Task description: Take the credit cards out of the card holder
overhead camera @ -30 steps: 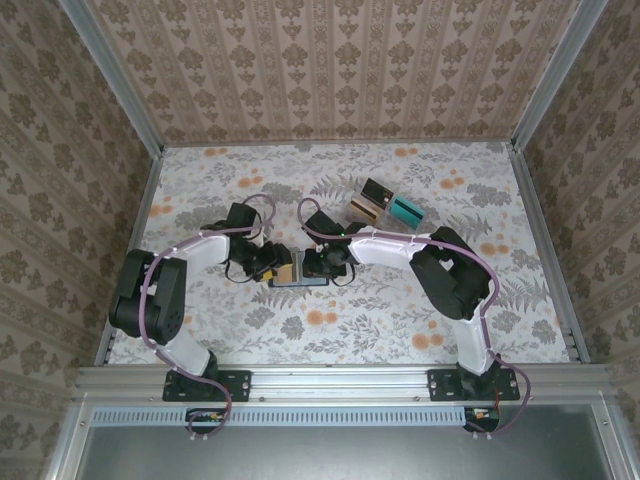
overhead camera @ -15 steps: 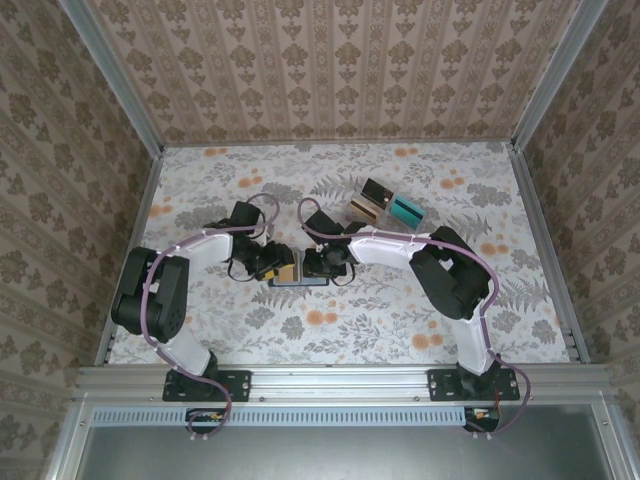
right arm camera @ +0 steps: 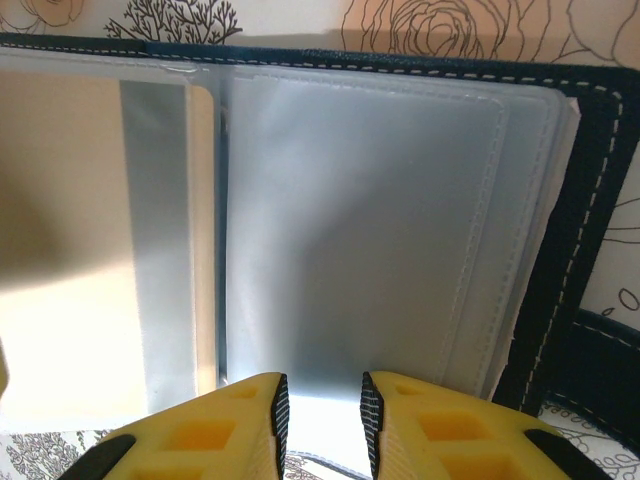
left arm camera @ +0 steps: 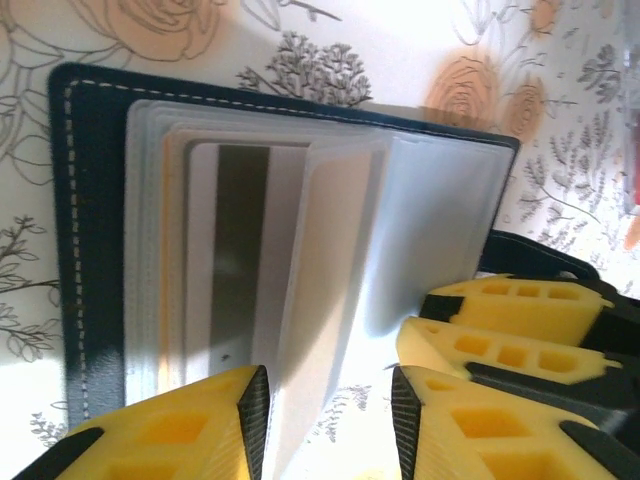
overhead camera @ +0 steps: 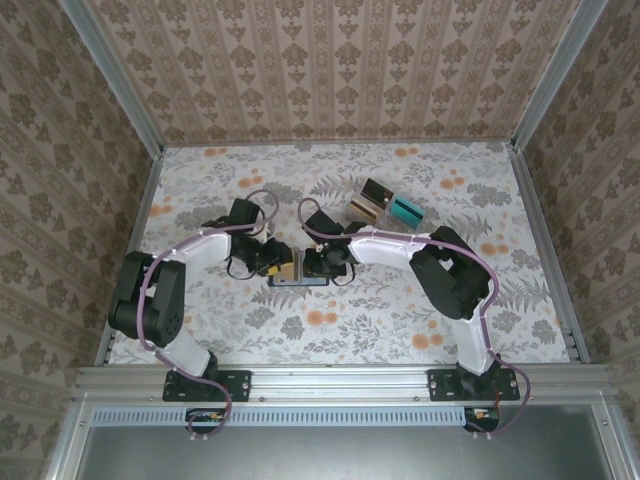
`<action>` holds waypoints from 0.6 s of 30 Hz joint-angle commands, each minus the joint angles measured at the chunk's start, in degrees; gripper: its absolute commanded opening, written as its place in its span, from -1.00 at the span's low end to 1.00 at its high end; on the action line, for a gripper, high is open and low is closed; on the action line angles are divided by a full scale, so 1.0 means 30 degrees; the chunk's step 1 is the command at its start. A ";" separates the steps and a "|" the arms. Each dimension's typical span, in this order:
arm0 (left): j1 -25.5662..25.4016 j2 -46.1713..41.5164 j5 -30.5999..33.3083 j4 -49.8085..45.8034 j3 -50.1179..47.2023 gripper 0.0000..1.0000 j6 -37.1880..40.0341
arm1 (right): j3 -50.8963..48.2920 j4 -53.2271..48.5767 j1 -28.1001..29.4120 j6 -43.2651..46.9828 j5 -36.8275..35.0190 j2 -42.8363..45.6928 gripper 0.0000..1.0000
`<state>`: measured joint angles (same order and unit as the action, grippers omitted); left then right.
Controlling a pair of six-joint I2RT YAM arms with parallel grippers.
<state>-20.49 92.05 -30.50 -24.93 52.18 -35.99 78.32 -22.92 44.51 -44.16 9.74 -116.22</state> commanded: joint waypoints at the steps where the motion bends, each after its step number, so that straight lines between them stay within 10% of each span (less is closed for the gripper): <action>1: -0.0279 -0.0632 -0.1008 -0.0073 0.0528 -0.20 0.0061 | -0.0655 -0.0079 -0.0185 -0.0441 -0.0111 -0.0047 -0.39; 18: -0.1759 0.1052 -0.3718 0.3589 0.1186 -0.11 -0.2729 | -0.6954 0.7304 -0.1432 -0.1460 -0.1372 0.6834 -0.39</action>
<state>-25.26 93.51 -39.29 -16.56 53.78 -42.30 59.79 -4.45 40.73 -46.92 9.08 -99.35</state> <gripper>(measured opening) 0.439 0.304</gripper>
